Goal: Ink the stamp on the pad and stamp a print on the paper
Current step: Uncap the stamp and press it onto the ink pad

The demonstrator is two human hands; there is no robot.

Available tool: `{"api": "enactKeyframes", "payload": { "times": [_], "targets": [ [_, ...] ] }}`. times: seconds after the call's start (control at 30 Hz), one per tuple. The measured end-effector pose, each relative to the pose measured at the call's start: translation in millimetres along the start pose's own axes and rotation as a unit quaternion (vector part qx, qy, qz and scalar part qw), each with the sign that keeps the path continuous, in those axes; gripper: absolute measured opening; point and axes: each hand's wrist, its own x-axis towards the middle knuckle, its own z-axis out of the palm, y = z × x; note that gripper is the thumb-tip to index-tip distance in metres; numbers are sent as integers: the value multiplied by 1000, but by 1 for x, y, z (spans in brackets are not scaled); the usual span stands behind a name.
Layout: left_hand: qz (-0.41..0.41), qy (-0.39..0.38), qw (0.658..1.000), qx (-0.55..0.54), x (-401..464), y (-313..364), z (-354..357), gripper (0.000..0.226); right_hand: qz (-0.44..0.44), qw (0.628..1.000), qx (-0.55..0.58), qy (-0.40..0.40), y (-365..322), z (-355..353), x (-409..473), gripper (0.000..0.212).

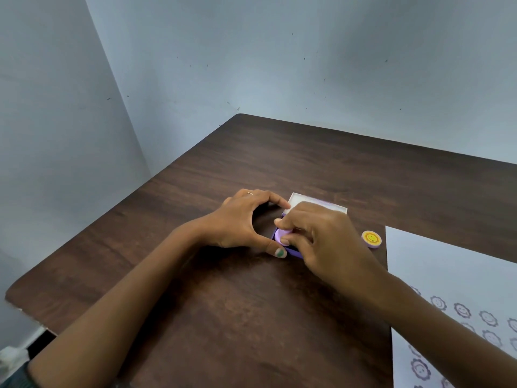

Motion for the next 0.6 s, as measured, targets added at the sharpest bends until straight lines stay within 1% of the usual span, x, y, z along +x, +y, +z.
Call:
{"api": "enactKeyframes", "payload": {
  "times": [0.1, 0.17, 0.3, 0.37, 0.47, 0.53, 0.6],
  "targets": [
    [-1, 2, 1000, 4, 1, 1, 0, 71, 50, 996, 64, 29, 3, -3, 3, 15],
    [-1, 4, 1000, 3, 1, 1, 0, 71, 70, 995, 57, 33, 1, -3, 7, 18],
    [-1, 1, 1000, -1, 0, 0, 0, 70, 9, 1000, -24, -1, -4, 2, 0, 14],
    [1, 0, 1000, 0, 0, 1, 0, 70, 15, 1000, -10, 7, -2, 0, -2, 15],
    [-1, 5, 1000, 3, 0, 1, 1, 71, 70, 996, 39, 46, 0, 0, 4, 16],
    [-1, 7, 1000, 1, 0, 0, 1, 71, 59, 997, 22, 35, -1, 1, 6, 15],
    [-1, 5, 1000, -1, 0, -1, 1, 71, 23, 1000, -8, 15, -2, 2, 2, 11]
  ]
}}
